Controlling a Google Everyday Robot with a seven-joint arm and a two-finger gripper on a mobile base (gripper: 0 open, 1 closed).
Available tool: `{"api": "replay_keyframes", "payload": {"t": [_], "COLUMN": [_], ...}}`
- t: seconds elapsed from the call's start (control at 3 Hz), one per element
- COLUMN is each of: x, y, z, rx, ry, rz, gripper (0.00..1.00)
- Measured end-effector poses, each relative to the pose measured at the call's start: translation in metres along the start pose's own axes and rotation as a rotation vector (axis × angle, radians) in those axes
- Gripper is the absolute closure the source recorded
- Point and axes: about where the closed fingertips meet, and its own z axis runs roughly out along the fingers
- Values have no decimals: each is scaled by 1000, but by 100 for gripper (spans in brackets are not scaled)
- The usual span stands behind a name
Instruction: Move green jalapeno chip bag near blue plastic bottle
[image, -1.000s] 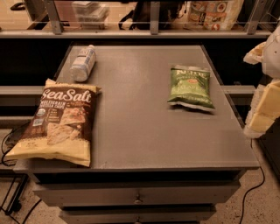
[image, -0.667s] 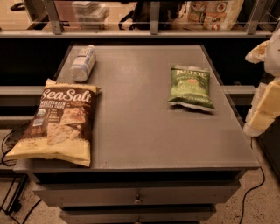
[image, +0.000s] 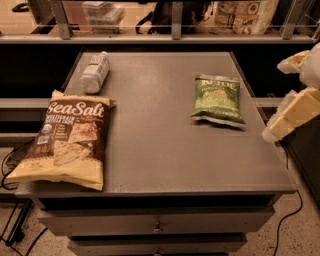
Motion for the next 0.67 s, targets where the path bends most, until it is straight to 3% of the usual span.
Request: {"api": "replay_keyframes", "payload": {"t": [0.33, 0.67], "x": [-21, -21], "y": [-29, -29], "z": [25, 25], "rx": [83, 83], "ry": [-92, -92], "rz": [-1, -1], "gripper": [0, 0]}}
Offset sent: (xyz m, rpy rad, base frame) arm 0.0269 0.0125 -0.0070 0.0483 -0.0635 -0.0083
